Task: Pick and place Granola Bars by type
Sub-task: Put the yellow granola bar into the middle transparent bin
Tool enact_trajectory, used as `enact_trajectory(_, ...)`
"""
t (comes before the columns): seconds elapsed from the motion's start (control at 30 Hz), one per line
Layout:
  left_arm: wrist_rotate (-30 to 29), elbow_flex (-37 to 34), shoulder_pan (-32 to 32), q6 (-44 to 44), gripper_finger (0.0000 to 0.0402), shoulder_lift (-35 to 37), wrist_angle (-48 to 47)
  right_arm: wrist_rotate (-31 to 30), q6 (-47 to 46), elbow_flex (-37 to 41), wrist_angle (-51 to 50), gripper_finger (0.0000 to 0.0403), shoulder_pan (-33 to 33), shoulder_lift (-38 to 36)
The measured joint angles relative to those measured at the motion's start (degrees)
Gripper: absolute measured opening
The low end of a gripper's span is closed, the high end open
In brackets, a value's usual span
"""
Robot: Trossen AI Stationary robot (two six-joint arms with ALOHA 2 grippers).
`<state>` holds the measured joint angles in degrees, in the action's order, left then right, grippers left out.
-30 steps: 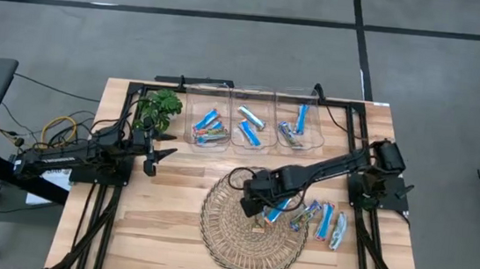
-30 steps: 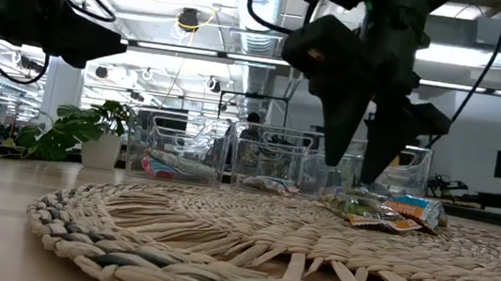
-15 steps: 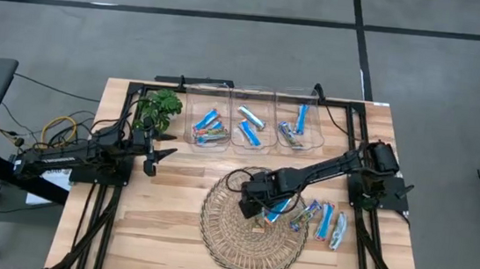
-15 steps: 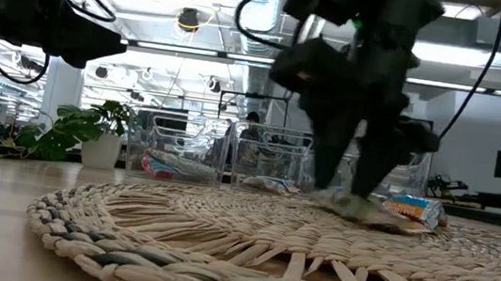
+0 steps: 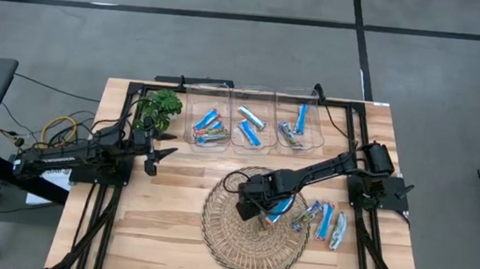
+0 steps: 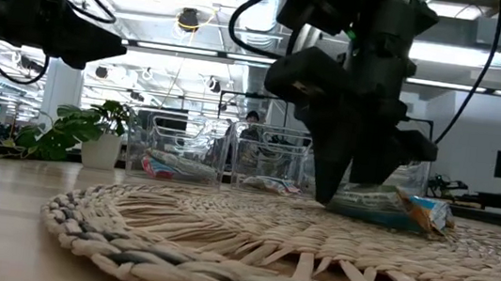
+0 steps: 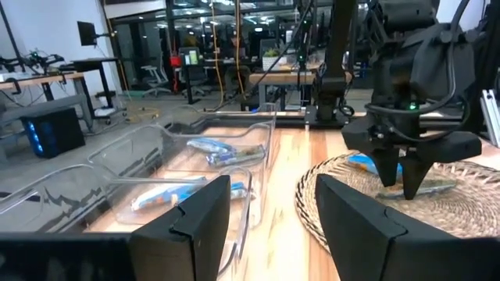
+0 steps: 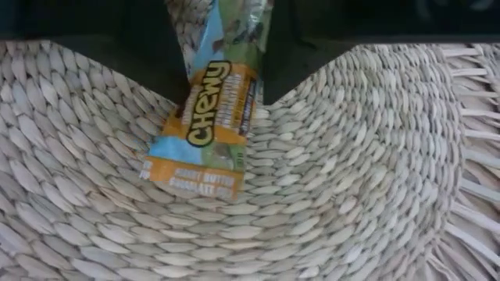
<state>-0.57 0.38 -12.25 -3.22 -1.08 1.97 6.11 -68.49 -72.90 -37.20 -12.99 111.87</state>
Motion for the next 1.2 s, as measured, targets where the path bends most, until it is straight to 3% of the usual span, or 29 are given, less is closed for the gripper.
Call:
enact_trajectory(0.17,0.0,0.0,0.0,0.0,0.0183,0.0,0.0,1.2,0.5,0.0,3.0,0.0087,0.0,-0.2)
enact_trajectory(0.33,0.0,0.0,0.0,0.0,0.0183,0.0,-0.1,1.9,4.3,0.0,10.6,0.0052,0.3,-0.5)
enact_trajectory(0.63,-0.1,0.0,0.0,0.0,0.0183,0.0,-0.1,3.0,10.1,0.0,23.6,0.0057,3.5,-0.5)
enact_trajectory(0.93,-0.1,0.0,0.0,0.0,0.0183,0.0,-0.1,2.2,17.7,-0.4,42.8,0.0059,10.7,-0.5)
enact_trajectory(1.07,-0.1,0.0,0.0,0.0,0.0183,0.0,-0.1,1.2,25.1,-4.3,39.3,0.0059,14.2,-1.6)
enact_trajectory(1.2,-0.1,0.0,0.0,0.0,0.0183,0.0,-0.1,-3.4,37.6,-8.7,27.9,0.0059,16.8,-4.9)
